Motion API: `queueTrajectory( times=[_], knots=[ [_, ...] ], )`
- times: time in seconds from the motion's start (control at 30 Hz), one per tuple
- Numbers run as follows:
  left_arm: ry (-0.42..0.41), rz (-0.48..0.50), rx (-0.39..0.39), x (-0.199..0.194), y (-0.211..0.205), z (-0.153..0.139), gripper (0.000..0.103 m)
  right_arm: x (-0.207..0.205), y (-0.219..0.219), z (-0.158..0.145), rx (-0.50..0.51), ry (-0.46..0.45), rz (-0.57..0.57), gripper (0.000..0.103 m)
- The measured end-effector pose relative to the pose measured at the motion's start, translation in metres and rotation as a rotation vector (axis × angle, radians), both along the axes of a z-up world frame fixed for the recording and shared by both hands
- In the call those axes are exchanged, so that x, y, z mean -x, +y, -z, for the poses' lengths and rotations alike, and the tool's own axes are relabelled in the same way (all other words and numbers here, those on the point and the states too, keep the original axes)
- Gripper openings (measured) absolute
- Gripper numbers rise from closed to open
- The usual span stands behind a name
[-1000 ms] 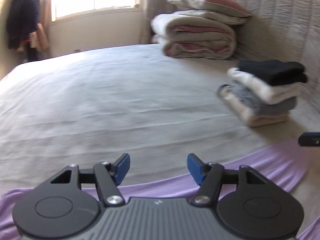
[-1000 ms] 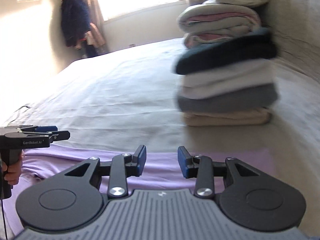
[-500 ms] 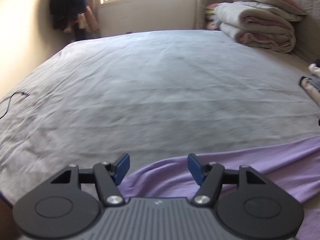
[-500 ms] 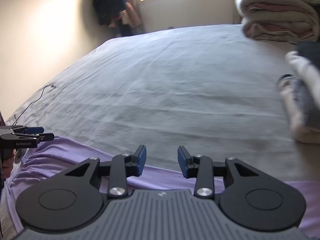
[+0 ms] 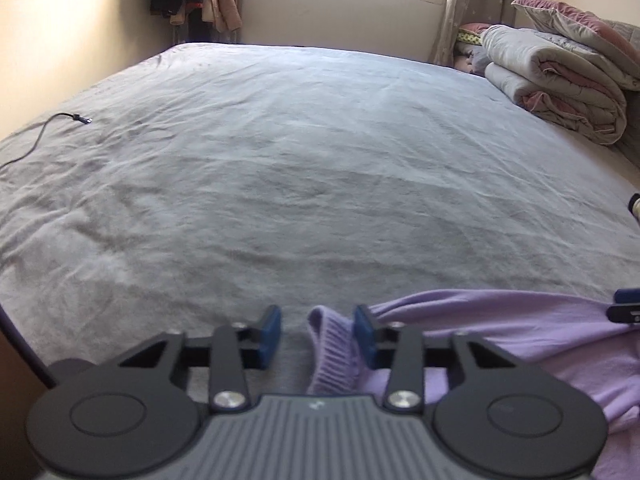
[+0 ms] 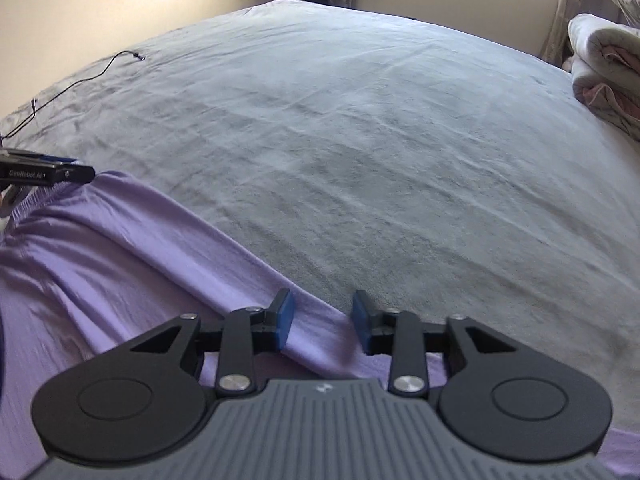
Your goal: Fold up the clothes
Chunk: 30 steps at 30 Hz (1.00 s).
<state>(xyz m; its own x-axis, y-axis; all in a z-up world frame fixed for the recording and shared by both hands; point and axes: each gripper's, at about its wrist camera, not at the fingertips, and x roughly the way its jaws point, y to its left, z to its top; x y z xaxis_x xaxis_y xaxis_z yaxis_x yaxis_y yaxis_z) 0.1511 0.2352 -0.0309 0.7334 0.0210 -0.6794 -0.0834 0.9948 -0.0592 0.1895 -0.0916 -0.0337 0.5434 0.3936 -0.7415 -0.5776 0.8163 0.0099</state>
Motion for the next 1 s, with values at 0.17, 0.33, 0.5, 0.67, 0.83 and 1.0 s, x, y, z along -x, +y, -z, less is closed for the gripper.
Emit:
queueTrajectory(
  times=[0.17,0.33,0.5,0.67,0.83,1.0],
  knots=[
    [-0.027,-0.052,-0.024,0.002,-0.005,0.001,0.019,0.003,0.012,-0.003,0.067,-0.036,-0.015,0.001],
    [-0.072,-0.126,-0.034,0.004,0.003,-0.001,0.017,-0.014,0.017,-0.009,0.080,-0.090,0.023,0.001],
    [-0.121,-0.161,-0.068,0.002,0.001,0.000,0.012,-0.036,0.021,-0.009,0.056,-0.114,0.057,0.001],
    [-0.120,-0.158,-0.124,-0.007,-0.004,0.007,0.012,-0.046,0.030,0.004,0.056,-0.115,0.062,0.000],
    [-0.102,-0.152,-0.204,-0.010,-0.014,0.017,0.016,-0.043,0.029,0.011,0.034,-0.135,0.084,0.006],
    [-0.084,-0.144,-0.238,-0.009,-0.020,0.008,0.037,-0.040,0.012,0.000,-0.025,-0.090,0.112,0.031]
  ],
)
